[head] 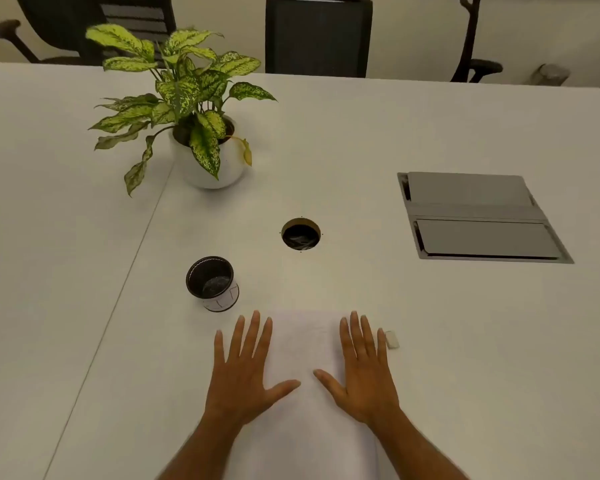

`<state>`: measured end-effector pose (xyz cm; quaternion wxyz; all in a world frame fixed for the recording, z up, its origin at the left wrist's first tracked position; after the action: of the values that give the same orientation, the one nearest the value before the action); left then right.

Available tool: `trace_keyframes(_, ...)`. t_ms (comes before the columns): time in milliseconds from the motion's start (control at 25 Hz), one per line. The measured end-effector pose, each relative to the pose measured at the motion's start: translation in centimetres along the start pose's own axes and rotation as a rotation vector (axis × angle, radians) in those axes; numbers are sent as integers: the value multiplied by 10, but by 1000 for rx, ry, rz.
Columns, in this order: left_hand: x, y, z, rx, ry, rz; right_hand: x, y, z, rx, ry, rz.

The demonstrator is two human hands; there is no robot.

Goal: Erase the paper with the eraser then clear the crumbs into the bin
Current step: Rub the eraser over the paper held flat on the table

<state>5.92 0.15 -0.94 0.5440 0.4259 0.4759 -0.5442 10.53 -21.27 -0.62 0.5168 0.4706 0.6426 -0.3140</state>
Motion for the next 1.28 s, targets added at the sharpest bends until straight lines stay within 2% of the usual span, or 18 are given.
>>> trace_keyframes(440,46,-4,-7,10,22,-141,34,-3,16,16,-58,-101)
trace_keyframes(760,51,-4,-8,24,34,-124,40,-2,17,7,-87,-139)
trace_keyframes(920,51,-4,-8,26,39,-115,38,-1,21,12,-42,-86)
trace_keyframes(1040,50,-2,-9,28,48,-105,22,4,41,111,-2,75)
trace_keyframes(1160,46,3,-4,43,49,-85,-1,7,72,320,-17,251)
trace_keyframes(1280,43,11,12,76,29,-74,-7,6,94,493,2,263)
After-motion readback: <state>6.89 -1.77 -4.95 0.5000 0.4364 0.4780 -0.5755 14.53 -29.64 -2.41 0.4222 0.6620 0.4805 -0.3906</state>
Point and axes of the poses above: each hand's wrist, its own y-axis towards the middle knuckle, its own x-axis out of the palm, z = x × y, the point moved 6 cm from there along y, towards the middle knuckle, and after that the axes turned 6 degrees about z, right-handed, at the moved point
